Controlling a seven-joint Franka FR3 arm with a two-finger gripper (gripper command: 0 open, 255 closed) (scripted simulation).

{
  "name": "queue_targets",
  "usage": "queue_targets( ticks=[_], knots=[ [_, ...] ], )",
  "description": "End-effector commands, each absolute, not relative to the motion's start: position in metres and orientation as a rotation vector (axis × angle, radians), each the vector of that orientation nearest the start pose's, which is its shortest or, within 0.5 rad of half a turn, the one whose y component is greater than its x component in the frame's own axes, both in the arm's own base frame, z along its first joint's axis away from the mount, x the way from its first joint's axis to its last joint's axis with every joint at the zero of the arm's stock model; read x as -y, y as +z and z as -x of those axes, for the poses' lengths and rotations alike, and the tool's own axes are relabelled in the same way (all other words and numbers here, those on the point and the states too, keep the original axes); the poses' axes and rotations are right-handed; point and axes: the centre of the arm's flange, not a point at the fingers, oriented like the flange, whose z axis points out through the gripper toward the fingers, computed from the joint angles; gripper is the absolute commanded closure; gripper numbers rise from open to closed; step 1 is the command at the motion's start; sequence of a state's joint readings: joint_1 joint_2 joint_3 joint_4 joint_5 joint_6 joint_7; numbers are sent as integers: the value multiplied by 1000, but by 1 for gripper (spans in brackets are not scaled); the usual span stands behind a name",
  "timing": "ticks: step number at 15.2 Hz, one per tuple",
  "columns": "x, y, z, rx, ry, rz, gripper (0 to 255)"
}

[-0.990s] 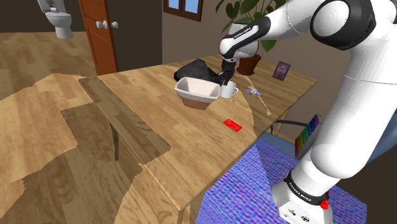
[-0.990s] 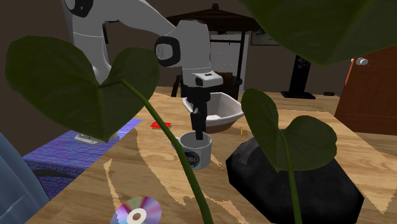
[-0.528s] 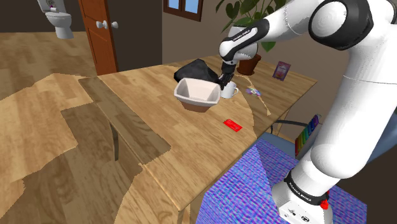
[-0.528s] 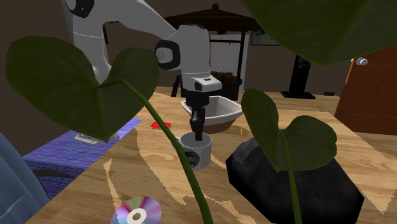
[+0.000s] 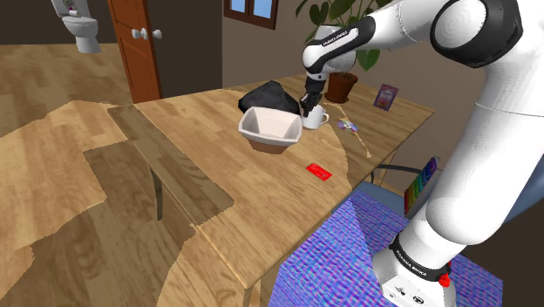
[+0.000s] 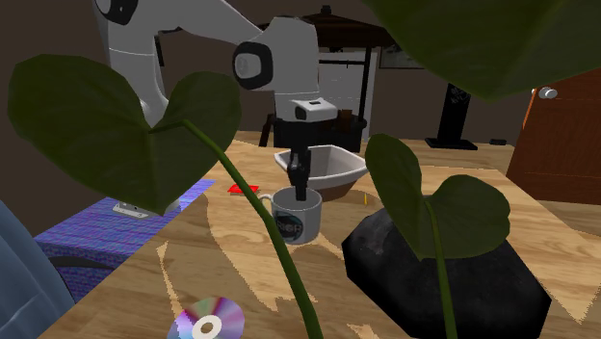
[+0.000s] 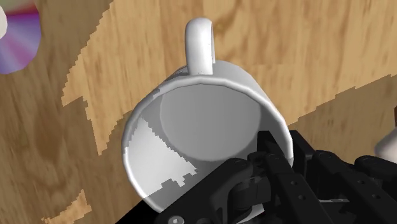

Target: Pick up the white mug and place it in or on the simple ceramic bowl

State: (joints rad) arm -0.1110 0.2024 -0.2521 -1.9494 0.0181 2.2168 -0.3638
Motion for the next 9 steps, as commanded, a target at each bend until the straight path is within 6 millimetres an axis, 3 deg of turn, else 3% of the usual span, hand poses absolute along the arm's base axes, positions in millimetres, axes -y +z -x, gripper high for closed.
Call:
queue_targets(
  ticks=[1,9],
  knots=[
    [209,398,-568,-5,-87,3199,255],
    [209,440,-568,-5,-87,3199,255]
  ],
)
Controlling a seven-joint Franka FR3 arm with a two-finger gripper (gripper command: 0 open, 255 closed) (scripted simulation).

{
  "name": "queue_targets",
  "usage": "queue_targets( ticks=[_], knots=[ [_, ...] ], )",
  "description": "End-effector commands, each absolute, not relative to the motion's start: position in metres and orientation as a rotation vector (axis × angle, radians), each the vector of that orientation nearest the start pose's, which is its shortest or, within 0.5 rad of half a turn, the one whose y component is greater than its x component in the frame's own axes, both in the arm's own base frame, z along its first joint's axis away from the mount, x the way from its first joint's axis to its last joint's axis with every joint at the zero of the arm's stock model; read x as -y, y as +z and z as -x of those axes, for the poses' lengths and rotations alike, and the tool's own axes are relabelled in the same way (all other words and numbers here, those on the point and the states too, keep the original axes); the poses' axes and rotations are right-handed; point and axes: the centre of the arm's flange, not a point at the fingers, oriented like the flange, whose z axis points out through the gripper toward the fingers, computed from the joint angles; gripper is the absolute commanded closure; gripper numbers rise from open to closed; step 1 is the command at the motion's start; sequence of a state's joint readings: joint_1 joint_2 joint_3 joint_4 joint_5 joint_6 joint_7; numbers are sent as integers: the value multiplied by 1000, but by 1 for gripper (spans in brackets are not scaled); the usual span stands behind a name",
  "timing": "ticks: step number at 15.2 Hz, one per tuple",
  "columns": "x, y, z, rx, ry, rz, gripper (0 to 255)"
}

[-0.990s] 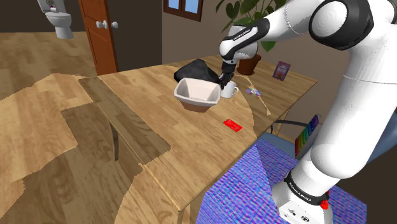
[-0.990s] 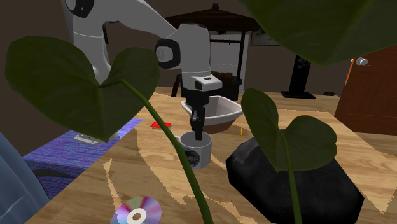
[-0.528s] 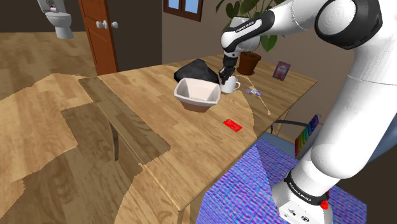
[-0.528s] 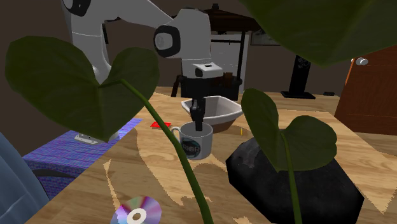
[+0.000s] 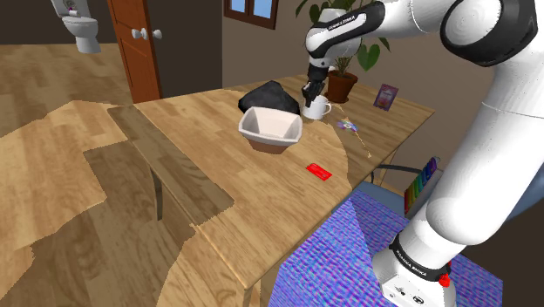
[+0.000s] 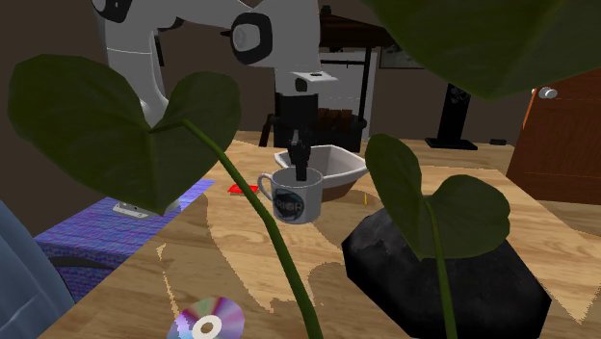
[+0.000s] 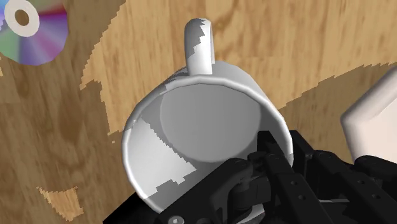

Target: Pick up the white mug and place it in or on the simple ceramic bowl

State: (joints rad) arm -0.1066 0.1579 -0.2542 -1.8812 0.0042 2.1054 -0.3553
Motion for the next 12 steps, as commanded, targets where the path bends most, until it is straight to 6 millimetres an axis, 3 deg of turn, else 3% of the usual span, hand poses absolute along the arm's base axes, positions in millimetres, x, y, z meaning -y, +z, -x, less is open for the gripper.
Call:
queue_targets(
  ticks=[1,12],
  knots=[
    [209,445,-568,-5,-87,3199,255],
    [209,503,-568,-5,-87,3199,255]
  ],
)
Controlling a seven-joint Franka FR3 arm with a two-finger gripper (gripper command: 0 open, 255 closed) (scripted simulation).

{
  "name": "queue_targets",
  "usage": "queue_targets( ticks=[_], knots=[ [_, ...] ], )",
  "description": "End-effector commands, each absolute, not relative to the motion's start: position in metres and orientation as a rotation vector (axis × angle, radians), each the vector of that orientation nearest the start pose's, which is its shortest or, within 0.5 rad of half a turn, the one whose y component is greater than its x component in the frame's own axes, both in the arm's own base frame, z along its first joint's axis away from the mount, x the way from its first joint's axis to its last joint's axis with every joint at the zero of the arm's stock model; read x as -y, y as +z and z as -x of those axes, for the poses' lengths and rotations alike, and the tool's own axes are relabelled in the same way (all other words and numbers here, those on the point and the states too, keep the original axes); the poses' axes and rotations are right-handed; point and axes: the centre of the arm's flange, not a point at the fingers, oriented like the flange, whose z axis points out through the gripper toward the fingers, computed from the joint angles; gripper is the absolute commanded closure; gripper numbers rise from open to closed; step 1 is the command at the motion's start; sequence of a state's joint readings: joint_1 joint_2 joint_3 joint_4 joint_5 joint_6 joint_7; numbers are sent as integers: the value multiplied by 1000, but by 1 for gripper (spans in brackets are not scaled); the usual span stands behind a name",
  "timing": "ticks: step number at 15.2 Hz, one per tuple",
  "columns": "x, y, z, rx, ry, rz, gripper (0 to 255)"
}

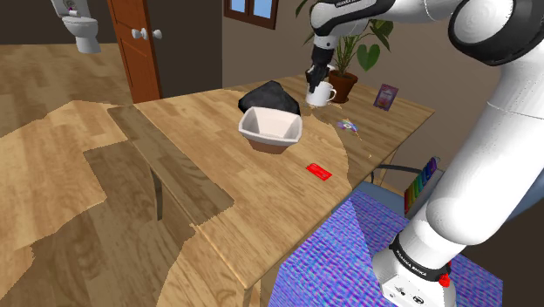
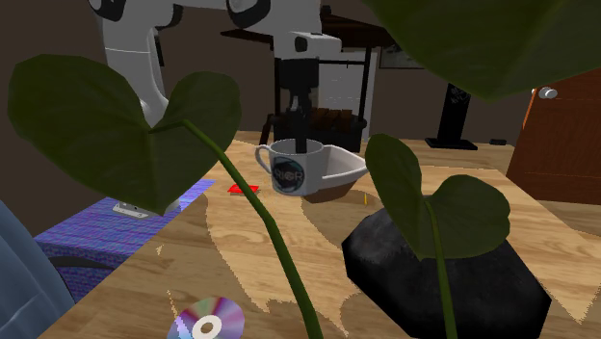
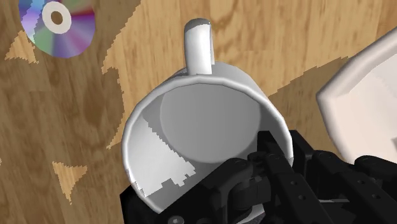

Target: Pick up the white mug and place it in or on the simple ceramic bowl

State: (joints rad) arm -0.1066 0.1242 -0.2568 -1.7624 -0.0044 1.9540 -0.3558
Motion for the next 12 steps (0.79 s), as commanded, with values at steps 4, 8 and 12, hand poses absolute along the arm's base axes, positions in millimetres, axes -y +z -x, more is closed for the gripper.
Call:
queue_targets(
  ticks=[4,8,12],
  knots=[
    [209,524,-568,-5,-87,3199,255],
    [170,531,-570,-5,-87,3199,255],
    [117,537,-573,-5,-87,3199,255]
  ],
)
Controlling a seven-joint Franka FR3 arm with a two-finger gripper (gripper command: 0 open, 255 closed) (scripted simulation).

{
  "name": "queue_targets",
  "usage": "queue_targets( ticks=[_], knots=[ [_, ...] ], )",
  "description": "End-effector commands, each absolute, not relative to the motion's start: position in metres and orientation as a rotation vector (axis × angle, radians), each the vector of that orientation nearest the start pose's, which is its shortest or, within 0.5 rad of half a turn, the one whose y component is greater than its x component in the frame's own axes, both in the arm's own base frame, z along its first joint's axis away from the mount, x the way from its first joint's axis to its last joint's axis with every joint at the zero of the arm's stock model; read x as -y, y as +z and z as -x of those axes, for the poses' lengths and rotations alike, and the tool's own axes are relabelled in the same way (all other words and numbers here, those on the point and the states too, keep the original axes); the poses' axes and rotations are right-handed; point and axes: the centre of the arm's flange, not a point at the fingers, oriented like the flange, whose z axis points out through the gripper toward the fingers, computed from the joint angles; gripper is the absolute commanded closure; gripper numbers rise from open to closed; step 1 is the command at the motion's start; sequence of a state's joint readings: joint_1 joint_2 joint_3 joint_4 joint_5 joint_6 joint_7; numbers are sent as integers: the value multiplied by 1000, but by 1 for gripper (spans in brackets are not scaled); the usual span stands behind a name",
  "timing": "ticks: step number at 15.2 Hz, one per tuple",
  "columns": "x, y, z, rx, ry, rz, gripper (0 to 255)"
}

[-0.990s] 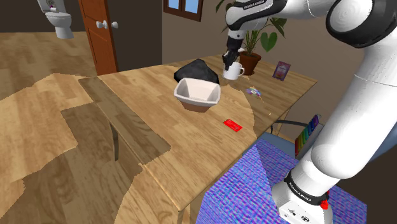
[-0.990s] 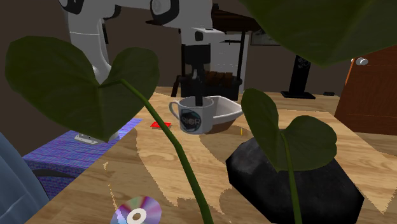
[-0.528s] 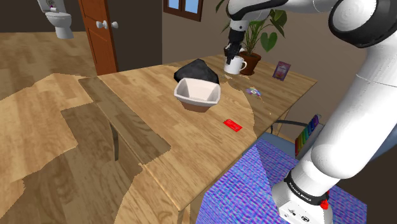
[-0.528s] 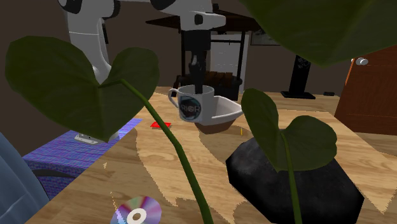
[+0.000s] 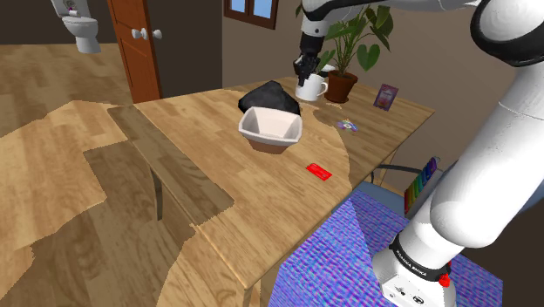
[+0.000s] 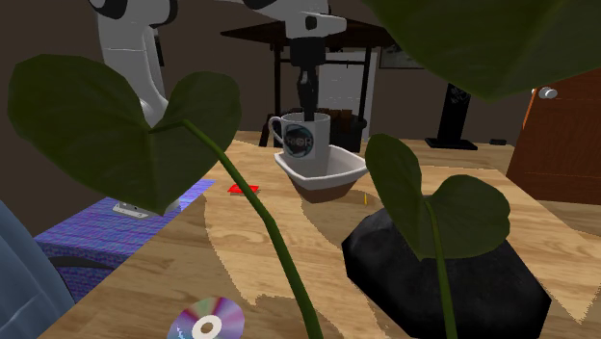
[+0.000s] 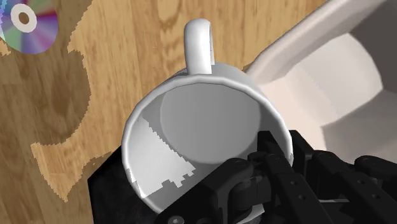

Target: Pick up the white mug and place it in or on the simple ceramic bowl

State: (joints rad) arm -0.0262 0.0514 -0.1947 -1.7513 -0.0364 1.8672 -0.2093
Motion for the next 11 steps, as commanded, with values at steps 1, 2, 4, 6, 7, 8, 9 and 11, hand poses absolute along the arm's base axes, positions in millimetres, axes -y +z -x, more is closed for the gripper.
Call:
queue_targets(
  ticks=[1,2,4,6,7,8,9,11],
  knots=[
    [104,538,-573,-5,-87,3199,255],
    [91,539,-574,-5,-87,3199,255],
    [65,542,-575,-5,-87,3199,255],
    [38,545,-577,-5,-87,3199,255],
    [25,546,-577,-5,-87,3199,255],
    [12,548,-578,-5,-87,3199,255],
    [-1,549,-579,-5,-87,3199,255],
    [-27,552,-580,-5,-87,3199,255]
  ],
)
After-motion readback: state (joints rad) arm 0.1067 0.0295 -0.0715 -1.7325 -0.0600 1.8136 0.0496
